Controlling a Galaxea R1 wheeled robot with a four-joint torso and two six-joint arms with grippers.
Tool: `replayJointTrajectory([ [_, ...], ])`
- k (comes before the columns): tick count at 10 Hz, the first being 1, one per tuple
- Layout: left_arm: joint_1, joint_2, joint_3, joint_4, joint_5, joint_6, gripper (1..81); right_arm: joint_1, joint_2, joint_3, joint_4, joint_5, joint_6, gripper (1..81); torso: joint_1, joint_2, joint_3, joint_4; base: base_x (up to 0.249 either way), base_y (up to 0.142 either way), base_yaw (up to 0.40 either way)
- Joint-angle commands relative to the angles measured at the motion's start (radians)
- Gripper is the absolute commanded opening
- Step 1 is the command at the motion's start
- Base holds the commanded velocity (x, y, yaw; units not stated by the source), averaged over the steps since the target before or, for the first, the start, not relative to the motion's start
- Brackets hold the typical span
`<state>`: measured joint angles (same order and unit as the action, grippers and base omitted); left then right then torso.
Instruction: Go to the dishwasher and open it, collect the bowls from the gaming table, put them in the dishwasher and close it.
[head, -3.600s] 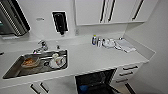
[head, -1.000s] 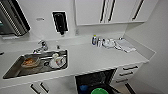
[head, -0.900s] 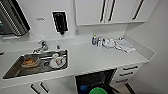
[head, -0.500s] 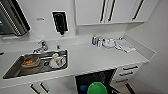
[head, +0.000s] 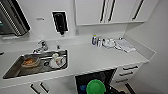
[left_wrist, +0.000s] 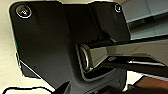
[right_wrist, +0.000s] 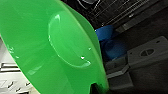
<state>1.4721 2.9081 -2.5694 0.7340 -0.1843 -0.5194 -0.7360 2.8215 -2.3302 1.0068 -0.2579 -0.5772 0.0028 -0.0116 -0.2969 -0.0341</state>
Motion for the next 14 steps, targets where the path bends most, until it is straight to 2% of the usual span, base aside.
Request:
replayJointTrajectory([
  [1, -0.008, -0.009, 0.002, 0.010, 0.022, 0.002, 81.1, 0.186, 0.101, -0.165, 0.025, -0.173, 0.002, 1.0, 0.000, 0.000, 0.000, 0.000, 0.000, 0.000, 0.000],
  [3, -0.006, -0.006, -0.012, 0.010, 0.016, 0.002, 81.1, 0.201, 0.135, -0.222, 0.021, -0.184, 0.000, 1.0, 0.000, 0.000, 0.000, 0.000, 0.000, 0.000, 0.000],
  [8, -0.006, 0.004, -0.015, 0.010, 0.017, 0.002, 81.1, 0.252, 0.157, -0.231, 0.024, -0.182, 0.002, 1.0, 0.000, 0.000, 0.000, 0.000, 0.000, 0.000, 0.000],
  [9, -0.006, 0.004, -0.015, 0.010, 0.017, 0.001, 81.1, 0.256, 0.167, -0.240, 0.018, -0.182, 0.002, 81.1, 0.000, 0.000, 0.000, 0.000, 0.000, 0.000, 0.000],
  [14, -0.005, 0.010, -0.015, 0.011, 0.017, 0.002, 81.1, 0.238, 0.134, -0.244, 0.022, -0.231, 0.002, 81.1, 0.000, 0.000, 0.000, 0.000, 0.000, 0.000, 0.000],
])
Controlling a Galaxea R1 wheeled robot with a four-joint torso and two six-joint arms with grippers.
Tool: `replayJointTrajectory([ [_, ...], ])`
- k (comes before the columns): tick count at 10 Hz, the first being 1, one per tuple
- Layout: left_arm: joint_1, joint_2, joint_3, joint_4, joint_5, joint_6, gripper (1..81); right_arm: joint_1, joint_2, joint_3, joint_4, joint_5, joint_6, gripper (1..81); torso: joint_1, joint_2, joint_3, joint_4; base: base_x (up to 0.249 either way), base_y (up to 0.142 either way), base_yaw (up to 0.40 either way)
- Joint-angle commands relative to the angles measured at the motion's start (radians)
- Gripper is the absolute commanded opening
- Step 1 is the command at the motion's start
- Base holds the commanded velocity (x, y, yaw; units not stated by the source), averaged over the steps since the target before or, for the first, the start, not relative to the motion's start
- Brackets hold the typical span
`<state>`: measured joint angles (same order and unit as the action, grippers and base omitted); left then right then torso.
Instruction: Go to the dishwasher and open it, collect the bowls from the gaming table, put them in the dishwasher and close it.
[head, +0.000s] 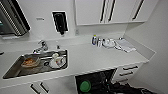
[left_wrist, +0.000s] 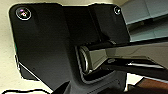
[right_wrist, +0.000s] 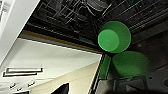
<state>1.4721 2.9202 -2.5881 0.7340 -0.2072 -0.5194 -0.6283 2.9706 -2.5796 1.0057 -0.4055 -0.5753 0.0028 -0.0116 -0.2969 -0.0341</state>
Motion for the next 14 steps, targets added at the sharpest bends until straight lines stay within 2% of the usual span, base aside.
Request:
replayJointTrajectory([
  [1, -0.005, -0.001, 0.003, 0.013, 0.038, 0.002, 81.1, 0.121, -0.026, 0.007, 0.024, -0.085, -0.001, 81.1, 0.000, 0.000, 0.000, 0.000, 0.000, 0.000, 0.000],
  [2, -0.006, 0.001, 0.003, 0.013, 0.038, 0.002, 81.1, 0.115, -0.039, 0.007, 0.024, -0.096, -0.001, 81.1, 0.000, 0.000, 0.000, 0.000, 0.000, 0.000, 0.000],
  [4, -0.005, 0.002, 0.003, 0.011, 0.037, 0.002, 81.1, 0.082, -0.097, 0.010, 0.025, -0.197, 0.000, 81.1, 0.000, 0.000, 0.000, 0.000, 0.000, 0.000, 0.000],
  [7, -0.006, 0.013, -0.016, 0.013, 0.031, 0.002, 81.1, 0.022, -0.225, 0.071, 0.028, -0.243, 0.000, 81.1, 0.000, 0.000, 0.000, 0.000, 0.000, 0.000, 0.000],
  [9, -0.006, 0.027, -0.041, 0.016, 0.031, 0.002, 81.1, 0.014, -0.339, 0.229, 0.033, -0.222, 0.000, 81.1, 0.000, 0.000, 0.000, 0.000, 0.000, 0.000, 0.000],
  [11, -0.006, 0.038, -0.043, 0.019, 0.031, 0.002, 81.1, 0.011, -0.456, 0.418, 0.045, -0.148, 0.000, 81.1, 0.000, 0.000, 0.000, 0.000, 0.000, 0.000, 0.000],
  [12, -0.006, 0.039, -0.043, 0.019, 0.031, 0.004, 81.1, -0.014, -0.517, 0.508, 0.043, -0.090, 0.000, 81.1, 0.000, 0.000, 0.000, 0.000, 0.000, 0.000, 0.000],
  [14, -0.006, 0.041, -0.057, 0.010, 0.029, 0.002, 81.1, -0.095, -0.577, 0.546, 0.039, -0.064, 0.000, 81.1, 0.000, 0.000, 0.000, 0.000, 0.000, 0.000, 0.000],
])
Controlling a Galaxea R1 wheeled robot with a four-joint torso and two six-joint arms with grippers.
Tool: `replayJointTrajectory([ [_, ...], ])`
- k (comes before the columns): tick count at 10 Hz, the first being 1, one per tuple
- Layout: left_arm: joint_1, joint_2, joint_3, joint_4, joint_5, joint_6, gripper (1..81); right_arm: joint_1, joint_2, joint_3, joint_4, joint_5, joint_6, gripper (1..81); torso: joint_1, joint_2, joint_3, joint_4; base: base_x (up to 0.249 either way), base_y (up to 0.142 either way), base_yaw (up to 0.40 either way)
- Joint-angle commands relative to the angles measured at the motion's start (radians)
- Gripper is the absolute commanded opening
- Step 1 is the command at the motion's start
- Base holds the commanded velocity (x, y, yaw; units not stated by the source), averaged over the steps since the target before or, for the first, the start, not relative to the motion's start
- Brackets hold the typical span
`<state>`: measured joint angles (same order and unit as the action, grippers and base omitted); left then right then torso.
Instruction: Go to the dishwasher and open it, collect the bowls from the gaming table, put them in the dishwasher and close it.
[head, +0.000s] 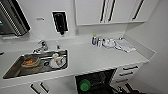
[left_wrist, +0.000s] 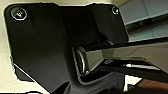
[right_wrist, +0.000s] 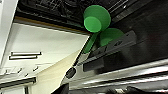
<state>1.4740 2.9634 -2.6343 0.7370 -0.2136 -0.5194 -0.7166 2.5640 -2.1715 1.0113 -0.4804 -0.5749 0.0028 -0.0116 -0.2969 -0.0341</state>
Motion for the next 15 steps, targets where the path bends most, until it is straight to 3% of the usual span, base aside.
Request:
replayJointTrajectory([
  [1, -0.008, -0.003, -0.026, -0.008, 0.031, -0.002, 81.1, -0.050, -0.192, 0.131, 0.035, 0.013, -0.002, 81.1, 0.000, 0.000, 0.000, 0.000, 0.000, 0.000, 0.000],
  [3, -0.011, -0.006, -0.062, -0.141, 0.019, -0.007, 81.1, -0.117, -0.210, 0.121, 0.033, 0.014, -0.003, 81.1, 0.000, 0.000, 0.000, 0.000, 0.000, 0.000, 0.000],
  [5, -0.013, -0.004, -0.093, -0.231, 0.019, -0.007, 81.1, -0.172, -0.203, 0.105, 0.035, 0.014, -0.005, 81.1, 0.000, 0.000, 0.000, 0.000, 0.000, 0.000, 0.000],
  [8, -0.014, -0.010, -0.102, -0.238, 0.019, -0.007, 81.1, -0.238, -0.130, 0.039, 0.023, 0.022, -0.011, 81.1, 0.000, 0.000, 0.000, 0.000, 0.000, 0.000, 0.000],
  [14, -0.019, -0.026, -0.102, -0.241, 0.019, -0.007, 81.1, -0.350, 0.113, -0.342, 0.015, 0.002, -0.072, 81.1, 0.000, 0.000, 0.000, 0.000, 0.000, 0.000, 0.000],
  [15, -0.021, -0.027, -0.102, -0.242, 0.017, -0.008, 81.1, -0.361, 0.146, -0.387, 0.015, 0.000, -0.088, 81.1, 0.064, -0.100, 0.000, 0.000, 0.000, 0.000, 0.000],
])
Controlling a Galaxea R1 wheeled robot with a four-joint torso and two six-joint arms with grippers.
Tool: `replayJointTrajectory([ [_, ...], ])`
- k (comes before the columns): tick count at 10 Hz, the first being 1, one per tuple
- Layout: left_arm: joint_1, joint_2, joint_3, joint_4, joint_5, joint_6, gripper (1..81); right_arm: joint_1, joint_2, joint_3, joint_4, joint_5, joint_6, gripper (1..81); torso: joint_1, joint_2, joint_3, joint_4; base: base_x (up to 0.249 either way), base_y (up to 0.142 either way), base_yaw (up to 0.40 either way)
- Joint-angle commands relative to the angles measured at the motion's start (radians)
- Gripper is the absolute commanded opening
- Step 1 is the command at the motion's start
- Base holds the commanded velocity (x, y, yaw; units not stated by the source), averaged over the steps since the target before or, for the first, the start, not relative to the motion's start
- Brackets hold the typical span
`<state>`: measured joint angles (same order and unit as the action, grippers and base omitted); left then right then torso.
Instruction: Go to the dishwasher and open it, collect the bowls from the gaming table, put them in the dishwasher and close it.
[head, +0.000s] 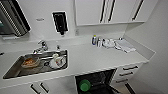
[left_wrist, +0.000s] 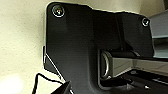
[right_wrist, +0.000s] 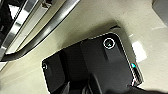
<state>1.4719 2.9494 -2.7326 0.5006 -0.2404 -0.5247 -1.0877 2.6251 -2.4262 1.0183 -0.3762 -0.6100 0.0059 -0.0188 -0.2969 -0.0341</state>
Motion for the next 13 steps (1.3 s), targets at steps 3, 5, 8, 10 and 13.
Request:
replayJointTrajectory([
  [3, -0.018, -0.025, -0.004, -0.022, 0.043, -0.005, 81.1, -0.027, 0.167, -0.224, 0.006, -0.102, -0.088, 81.1, 0.094, -0.149, 0.000, 0.000, 0.000, 0.000, 0.000],
  [5, -0.018, -0.025, -0.004, -0.025, 0.041, -0.005, 81.1, -0.032, 0.190, -0.257, 0.003, -0.104, -0.099, 81.1, 0.138, -0.221, 0.000, 0.000, 0.000, 0.000, 0.000],
  [8, -0.017, -0.024, -0.004, -0.025, 0.030, -0.005, 81.1, -0.033, 0.189, -0.258, 0.003, -0.104, -0.099, 81.1, 0.205, -0.329, 0.001, 0.000, 0.000, 0.000, 0.000],
  [10, -0.018, -0.024, -0.004, -0.025, 0.029, -0.005, 81.1, -0.036, 0.190, -0.258, 0.003, -0.104, -0.099, 81.1, 0.253, -0.407, 0.002, 0.000, 0.000, 0.000, 0.000],
  [13, -0.018, -0.024, -0.004, -0.025, 0.029, -0.005, 81.1, -0.041, 0.193, -0.261, -0.017, -0.101, -0.099, 81.1, 0.322, -0.517, 0.002, 0.000, 0.000, 0.000, 0.000],
])
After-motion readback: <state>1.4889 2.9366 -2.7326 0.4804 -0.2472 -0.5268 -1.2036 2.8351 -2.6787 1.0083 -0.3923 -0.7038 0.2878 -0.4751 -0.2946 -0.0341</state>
